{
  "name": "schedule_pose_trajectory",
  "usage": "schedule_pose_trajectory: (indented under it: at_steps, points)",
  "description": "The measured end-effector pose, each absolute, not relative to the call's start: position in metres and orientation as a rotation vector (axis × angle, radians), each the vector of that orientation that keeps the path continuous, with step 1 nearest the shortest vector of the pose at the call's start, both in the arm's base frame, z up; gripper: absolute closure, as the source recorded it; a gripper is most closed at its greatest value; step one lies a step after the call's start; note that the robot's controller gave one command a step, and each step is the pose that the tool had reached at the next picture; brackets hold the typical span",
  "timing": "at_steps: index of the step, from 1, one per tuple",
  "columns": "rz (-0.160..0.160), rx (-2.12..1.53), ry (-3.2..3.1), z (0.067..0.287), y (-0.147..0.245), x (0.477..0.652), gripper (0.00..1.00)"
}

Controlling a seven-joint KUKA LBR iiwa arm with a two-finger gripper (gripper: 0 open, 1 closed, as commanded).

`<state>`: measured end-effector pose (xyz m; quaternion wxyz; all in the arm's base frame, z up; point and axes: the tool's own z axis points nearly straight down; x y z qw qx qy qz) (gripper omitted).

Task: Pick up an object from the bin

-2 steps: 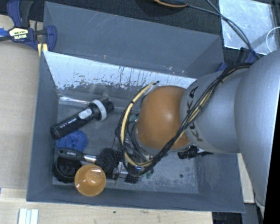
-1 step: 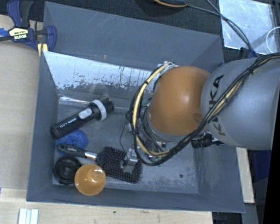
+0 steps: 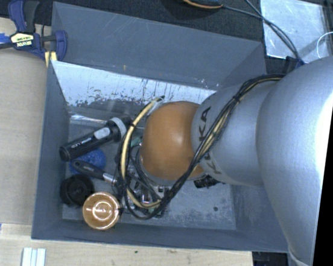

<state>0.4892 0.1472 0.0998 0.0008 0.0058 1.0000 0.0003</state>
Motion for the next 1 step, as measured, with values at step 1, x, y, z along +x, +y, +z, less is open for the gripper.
schedule_pose_trajectory:
  at_steps: [1]
  points:
    - [0.004, 0.346, 3.109, 0.0698, 0.1166, 0.4968, 0.00]
